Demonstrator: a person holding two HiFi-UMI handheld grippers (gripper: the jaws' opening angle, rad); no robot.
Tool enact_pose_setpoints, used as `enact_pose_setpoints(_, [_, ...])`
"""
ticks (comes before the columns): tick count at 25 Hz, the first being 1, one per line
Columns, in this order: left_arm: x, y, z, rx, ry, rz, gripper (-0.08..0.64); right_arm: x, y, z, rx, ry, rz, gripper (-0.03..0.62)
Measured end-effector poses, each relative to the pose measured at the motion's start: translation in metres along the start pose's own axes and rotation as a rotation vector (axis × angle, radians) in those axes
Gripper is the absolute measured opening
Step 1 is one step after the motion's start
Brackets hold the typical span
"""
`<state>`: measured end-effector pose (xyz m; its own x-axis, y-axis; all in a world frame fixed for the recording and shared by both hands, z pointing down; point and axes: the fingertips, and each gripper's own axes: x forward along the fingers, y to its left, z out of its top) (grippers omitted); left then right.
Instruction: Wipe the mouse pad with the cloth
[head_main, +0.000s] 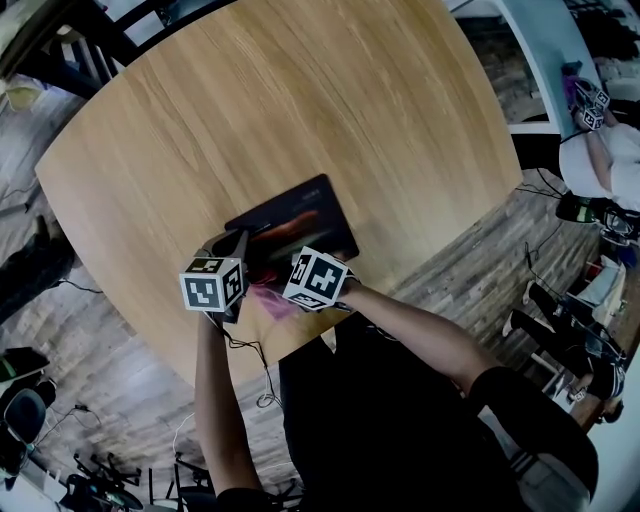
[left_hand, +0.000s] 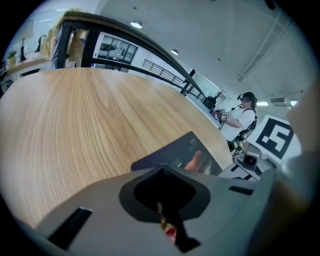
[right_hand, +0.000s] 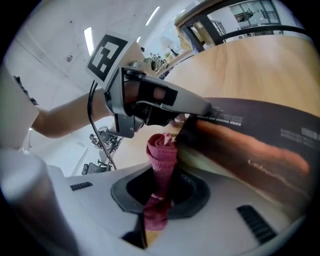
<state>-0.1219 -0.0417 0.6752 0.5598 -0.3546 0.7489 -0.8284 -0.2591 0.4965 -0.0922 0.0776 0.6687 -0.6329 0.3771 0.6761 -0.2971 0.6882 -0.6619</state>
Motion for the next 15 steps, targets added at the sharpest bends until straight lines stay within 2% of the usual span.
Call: enact_pose_setpoints(15, [0.001, 0.002, 0.0, 0.016, -0.006, 0.043, 0.022, -0.027, -0.03, -0.005, 0.079, -0.06, -0.064, 0.063])
